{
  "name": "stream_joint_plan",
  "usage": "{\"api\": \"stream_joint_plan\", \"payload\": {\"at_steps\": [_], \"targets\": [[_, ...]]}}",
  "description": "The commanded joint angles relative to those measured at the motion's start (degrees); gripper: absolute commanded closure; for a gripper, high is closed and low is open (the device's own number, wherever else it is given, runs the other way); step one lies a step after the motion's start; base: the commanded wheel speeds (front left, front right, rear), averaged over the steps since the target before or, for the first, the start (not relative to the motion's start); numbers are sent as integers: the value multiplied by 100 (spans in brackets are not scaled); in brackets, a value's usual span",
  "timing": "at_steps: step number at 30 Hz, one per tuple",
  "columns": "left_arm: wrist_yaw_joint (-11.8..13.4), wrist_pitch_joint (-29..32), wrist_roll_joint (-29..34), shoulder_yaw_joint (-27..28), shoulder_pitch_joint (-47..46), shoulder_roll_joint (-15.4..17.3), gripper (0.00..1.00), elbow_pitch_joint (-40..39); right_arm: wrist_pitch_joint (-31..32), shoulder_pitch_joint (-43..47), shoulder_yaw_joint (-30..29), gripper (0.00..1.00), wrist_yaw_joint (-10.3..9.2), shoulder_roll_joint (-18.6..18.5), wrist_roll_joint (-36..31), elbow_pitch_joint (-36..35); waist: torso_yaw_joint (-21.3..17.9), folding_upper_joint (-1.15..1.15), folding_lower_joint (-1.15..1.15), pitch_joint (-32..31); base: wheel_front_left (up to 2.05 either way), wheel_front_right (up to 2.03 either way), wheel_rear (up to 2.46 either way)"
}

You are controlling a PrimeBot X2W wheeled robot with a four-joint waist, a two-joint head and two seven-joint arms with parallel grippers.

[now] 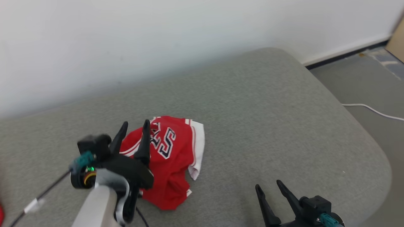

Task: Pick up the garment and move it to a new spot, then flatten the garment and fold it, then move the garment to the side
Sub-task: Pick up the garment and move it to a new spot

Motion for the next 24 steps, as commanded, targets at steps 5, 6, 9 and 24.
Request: {"api": "stream_joint_plan", "payload": {"at_steps": [5,6,9,24], "targets": [[80,-626,314,-75,686,142,0,-329,24,154,-168,0,17,-8,-93,-83,671,0,0,-353,0,0,0],[117,-733,365,-65,833,174,0,-411,30,178,-192,0,17,-8,-99,-89,742,0,0,-387,0,0,0],[175,-960,489,46,1378,237,0,-792,13,245,-276,0,17,-8,-125,-104,941,0,0,-477,0,0,0],[-136,-1026,1223,1029,3811,124,0,-2322,-20,573,-742,0,17,-8,-333,-33,1505,0,0,-681,0,0,0]]}}
